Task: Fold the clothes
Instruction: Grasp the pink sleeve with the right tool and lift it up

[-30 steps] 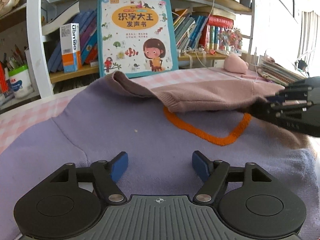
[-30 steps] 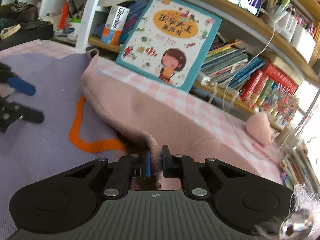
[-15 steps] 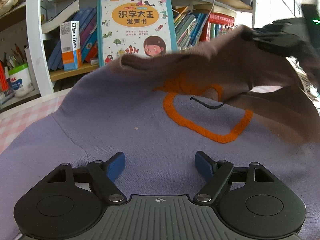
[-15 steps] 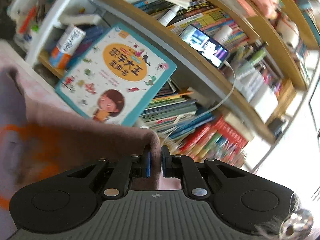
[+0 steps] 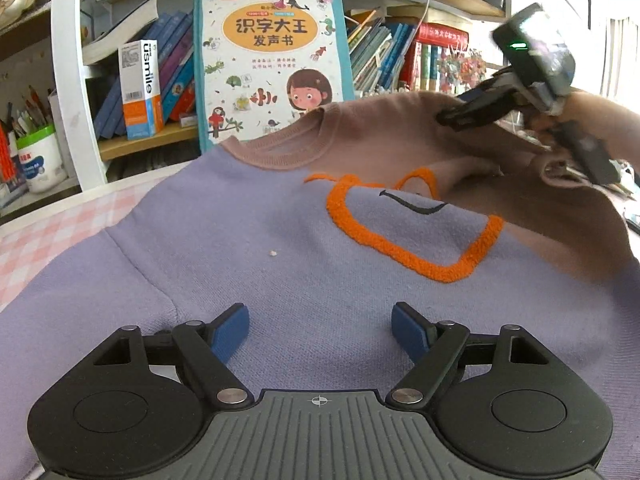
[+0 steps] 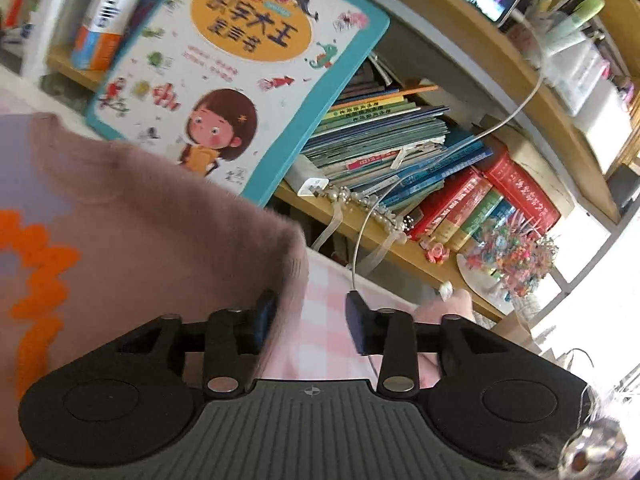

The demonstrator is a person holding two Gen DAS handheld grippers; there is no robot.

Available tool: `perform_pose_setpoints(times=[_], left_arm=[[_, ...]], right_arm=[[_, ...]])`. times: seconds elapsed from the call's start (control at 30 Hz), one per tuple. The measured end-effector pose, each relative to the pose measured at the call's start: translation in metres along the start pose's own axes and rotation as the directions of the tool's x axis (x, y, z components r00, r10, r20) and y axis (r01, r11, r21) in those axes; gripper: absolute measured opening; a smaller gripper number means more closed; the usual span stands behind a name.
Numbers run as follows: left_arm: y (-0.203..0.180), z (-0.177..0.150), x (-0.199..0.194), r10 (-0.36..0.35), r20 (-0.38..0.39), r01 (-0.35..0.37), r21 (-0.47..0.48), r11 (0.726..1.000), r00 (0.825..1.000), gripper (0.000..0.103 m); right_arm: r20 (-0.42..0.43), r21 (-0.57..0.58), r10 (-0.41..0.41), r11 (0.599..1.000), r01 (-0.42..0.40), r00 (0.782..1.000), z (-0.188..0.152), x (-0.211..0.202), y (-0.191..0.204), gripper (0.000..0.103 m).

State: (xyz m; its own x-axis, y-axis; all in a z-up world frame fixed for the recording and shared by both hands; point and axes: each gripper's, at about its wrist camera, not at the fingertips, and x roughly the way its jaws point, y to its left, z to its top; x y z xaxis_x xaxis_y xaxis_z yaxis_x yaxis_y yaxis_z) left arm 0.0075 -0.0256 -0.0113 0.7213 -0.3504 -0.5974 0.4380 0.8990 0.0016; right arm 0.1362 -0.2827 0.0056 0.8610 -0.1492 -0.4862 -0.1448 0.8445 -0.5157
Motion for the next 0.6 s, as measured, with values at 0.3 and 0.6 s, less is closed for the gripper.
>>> perform_pose_setpoints(times=[0.3,0.6], left_arm=[[-0.001,0.000,0.000,0.010,-0.002,-0.010,0.014,1.000,1.000,0.083],[0.001,0.000,0.000,-0.002,-0.003,0.002,0.010,1.000,1.000,0.084]], right_arm=[[-0.035,0.120,0.082,0.990,-0.077,0.996,-0.068,-0.077,-0.022,0.032],[0.088,0.137,-0.158,0.980,0.145,0.984,-0.059,-0.109,-0.045,0.004]])
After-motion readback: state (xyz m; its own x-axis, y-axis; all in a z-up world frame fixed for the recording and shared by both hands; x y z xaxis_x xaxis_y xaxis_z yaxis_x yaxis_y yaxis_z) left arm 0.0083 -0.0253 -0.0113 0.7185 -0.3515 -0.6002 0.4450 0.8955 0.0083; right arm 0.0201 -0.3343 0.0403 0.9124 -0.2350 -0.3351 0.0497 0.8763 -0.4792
